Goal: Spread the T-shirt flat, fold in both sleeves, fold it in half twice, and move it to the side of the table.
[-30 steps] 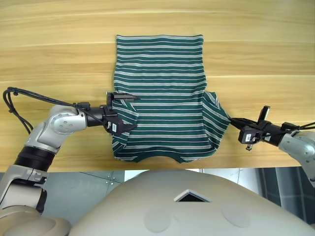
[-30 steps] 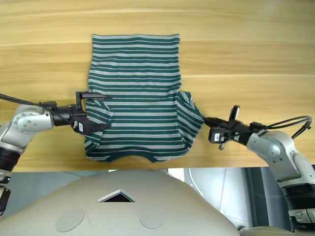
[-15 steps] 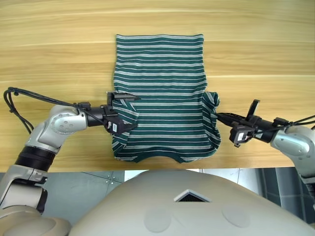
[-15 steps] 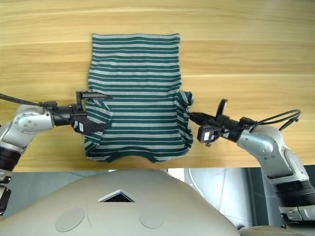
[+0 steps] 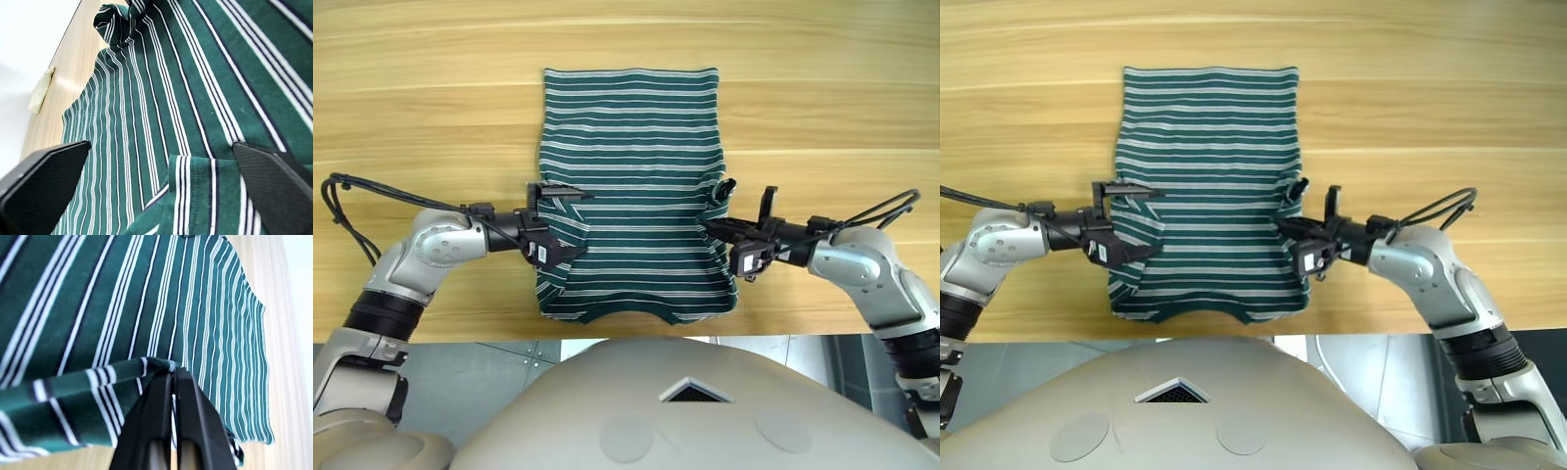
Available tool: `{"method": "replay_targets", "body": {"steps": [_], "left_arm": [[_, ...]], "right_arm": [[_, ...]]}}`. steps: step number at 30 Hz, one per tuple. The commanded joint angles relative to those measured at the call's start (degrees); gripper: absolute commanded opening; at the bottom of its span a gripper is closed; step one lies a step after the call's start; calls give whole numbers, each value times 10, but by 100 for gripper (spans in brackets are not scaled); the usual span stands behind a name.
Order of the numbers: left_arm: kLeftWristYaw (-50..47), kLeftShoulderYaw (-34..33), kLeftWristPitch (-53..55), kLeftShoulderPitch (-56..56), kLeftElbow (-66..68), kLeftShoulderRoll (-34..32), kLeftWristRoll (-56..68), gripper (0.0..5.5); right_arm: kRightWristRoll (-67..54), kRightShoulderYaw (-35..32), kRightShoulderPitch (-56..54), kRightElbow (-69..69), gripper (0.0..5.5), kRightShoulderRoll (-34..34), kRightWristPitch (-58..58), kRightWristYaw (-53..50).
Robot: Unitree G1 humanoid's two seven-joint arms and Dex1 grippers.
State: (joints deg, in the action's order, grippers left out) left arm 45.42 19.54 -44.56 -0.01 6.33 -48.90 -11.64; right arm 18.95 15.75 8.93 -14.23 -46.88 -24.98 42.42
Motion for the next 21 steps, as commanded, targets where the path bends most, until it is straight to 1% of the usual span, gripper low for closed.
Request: {"method": "replay_targets", "body": {"steps": [1,12,21], "left_arm": [[5,7,10,4,0,2,-13,540],[6,12,11,2,-1,8,-13,540],[7,9,11,6,-5,9,-12,540]], "right_arm": [[4,20,-17,-4,5,9,4,14],[17,74,-23,5,5,11,-8,49],[18,85,-45,12,5,57,17,31]]}}
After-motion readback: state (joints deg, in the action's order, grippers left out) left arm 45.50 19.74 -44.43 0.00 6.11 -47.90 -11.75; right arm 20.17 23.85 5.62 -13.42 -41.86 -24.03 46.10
